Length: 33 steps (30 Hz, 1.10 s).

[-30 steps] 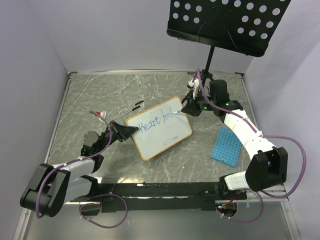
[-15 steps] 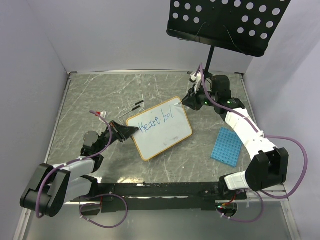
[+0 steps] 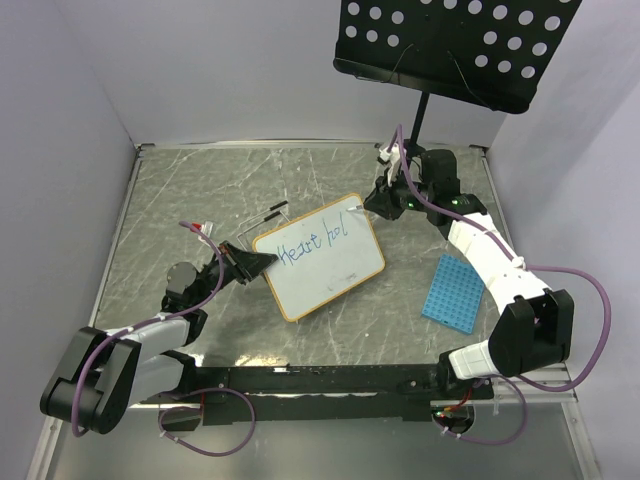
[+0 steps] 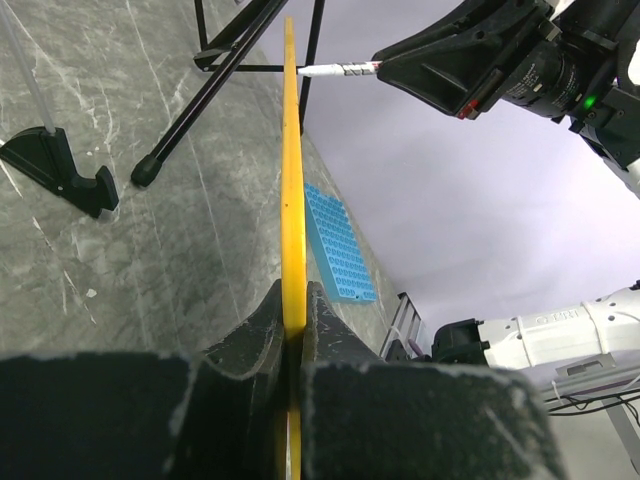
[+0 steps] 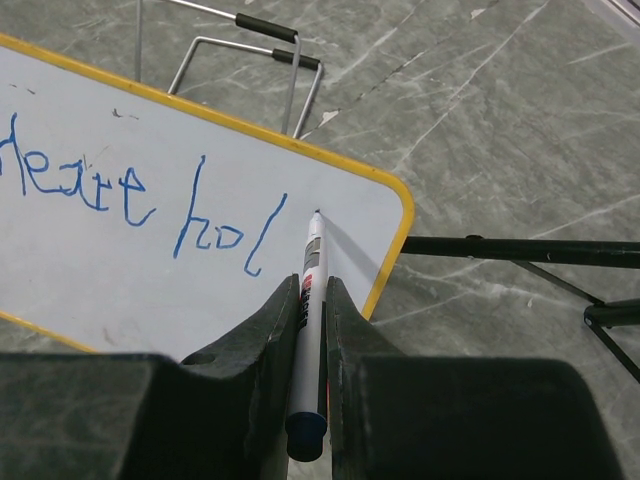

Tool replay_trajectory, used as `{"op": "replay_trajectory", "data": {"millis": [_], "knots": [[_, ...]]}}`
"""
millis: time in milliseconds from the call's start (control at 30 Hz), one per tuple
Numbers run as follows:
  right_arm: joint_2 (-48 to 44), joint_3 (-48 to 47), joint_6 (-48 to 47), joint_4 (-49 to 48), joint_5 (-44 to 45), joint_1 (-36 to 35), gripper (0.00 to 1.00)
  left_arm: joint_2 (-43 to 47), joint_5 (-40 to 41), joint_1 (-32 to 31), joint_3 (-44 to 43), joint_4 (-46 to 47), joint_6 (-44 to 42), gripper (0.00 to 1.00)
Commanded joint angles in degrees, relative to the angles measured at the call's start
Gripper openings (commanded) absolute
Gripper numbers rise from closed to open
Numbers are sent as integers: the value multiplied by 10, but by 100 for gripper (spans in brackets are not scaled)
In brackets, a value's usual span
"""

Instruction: Write a sentence on the whiteboard

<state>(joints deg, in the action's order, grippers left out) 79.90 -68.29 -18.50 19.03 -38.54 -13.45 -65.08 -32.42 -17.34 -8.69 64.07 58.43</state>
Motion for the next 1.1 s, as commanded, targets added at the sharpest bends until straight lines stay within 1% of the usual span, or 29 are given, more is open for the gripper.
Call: {"op": "replay_trajectory", "data": {"millis": [0,600,767,1067], "knots": [[-5,-8,-15,12,-11,4,0,16,-3,-1,-18,93,26,1],[-33,51,-39,37,-19,4,0,27,10,0,-13,82,22,1],[-31,41,-28,27,-19,4,0,19,5,0,-14,92,27,1],[-16,12,-11,14,-11,4,0,25,0,0,-17,83,24,1]]}}
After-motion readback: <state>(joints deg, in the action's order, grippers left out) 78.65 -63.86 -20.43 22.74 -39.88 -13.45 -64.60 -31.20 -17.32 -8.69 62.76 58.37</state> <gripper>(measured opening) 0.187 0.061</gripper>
